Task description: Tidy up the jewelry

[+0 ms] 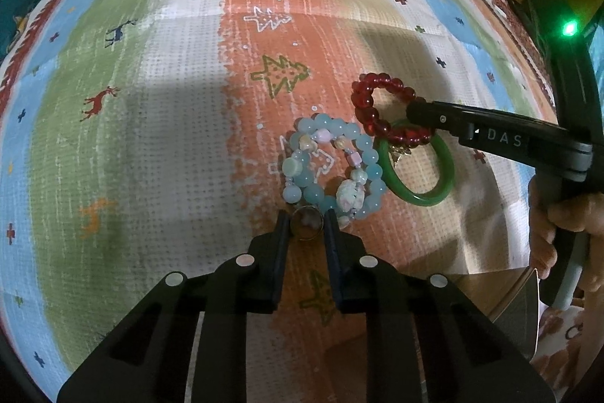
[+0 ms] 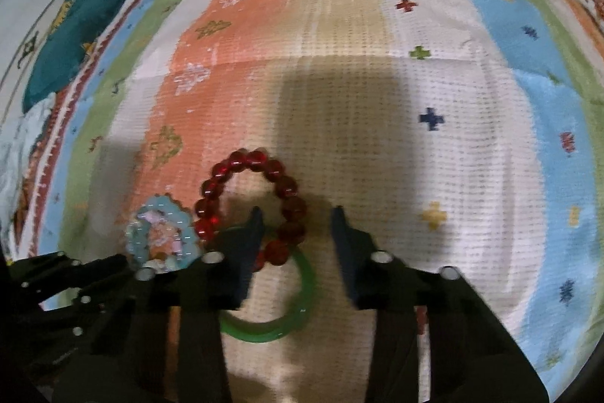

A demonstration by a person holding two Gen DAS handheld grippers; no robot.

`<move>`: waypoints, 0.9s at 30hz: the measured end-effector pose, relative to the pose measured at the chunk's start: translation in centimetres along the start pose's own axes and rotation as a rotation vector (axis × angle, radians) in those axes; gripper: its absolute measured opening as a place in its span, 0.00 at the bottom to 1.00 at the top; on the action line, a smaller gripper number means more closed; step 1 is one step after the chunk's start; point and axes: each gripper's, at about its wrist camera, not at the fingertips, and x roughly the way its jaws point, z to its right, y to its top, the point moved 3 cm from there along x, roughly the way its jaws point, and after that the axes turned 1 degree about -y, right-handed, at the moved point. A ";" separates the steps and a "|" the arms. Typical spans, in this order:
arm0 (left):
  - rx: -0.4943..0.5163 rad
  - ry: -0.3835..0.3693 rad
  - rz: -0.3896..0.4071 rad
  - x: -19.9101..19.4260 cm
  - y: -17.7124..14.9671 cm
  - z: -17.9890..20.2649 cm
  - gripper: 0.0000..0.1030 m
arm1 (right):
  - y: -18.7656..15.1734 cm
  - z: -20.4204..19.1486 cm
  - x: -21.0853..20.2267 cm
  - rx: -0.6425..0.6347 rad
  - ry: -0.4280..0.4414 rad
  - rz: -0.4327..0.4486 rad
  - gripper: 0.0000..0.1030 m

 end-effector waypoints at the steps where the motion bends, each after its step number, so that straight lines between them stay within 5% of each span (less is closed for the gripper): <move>1: -0.001 0.000 0.000 0.0 0.1 0.0 0.18 | 0.0 -0.1 0.1 0.002 0.009 -0.002 0.24; 9: -0.008 0.003 0.013 -0.4 0.2 -0.4 0.18 | -0.1 -0.1 -0.1 0.015 0.039 -0.005 0.13; 27: -0.009 -0.015 0.076 -3.2 0.5 -0.3 0.18 | -1.4 -1.7 -4.3 -0.051 0.028 0.043 0.13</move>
